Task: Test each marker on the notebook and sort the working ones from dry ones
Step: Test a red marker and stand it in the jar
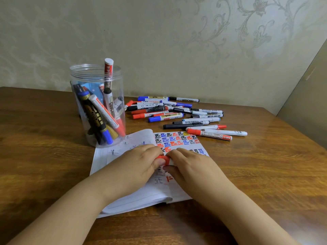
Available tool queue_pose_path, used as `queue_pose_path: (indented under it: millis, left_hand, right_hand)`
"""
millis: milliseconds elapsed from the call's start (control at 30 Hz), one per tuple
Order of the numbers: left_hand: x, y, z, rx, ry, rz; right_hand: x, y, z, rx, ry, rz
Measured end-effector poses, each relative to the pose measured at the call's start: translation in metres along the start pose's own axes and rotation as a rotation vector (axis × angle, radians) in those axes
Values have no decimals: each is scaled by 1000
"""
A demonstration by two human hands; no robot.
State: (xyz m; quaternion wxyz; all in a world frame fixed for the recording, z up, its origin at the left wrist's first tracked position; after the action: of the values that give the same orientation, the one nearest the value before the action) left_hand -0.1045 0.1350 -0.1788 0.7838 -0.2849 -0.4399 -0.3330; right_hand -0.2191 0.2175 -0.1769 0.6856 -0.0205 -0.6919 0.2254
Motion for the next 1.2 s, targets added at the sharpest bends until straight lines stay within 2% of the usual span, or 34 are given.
queue_pose_path:
  millis: [133,467,667,867,1033,1200]
  left_hand:
    - [0,1,0,-6,23,-4]
    - [-1,-1,-2,-10,27,-15]
    - [-2,1,-2,24,77,-102]
    - [-1,0,-5,102,95,-101]
    - [4,0,-8,161,96,-26]
    - [10,-2,-15,132,93,73]
  right_hand:
    - [-11,0,-1,19,108,94]
    - [-12,-1,-5,36,114,144]
    - [-9,2,0,70,56,68]
    - [-13,1,-1,62,-4,9]
    - [4,2,6,-104,-103,-26]
    - [22,14,30,-375,-457,88]
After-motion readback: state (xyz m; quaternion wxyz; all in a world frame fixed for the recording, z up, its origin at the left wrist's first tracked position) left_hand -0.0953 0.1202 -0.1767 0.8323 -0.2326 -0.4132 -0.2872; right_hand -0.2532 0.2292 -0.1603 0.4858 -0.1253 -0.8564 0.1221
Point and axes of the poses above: each hand's wrist, its own y-axis away from the middle knuckle, its own x-axis out of the back of the hand, z = x × y, the point moved 3 cm from there along -y, towards the middle knuckle, and after that the axes turned 12 degrees about x, right-handed, at the moved point
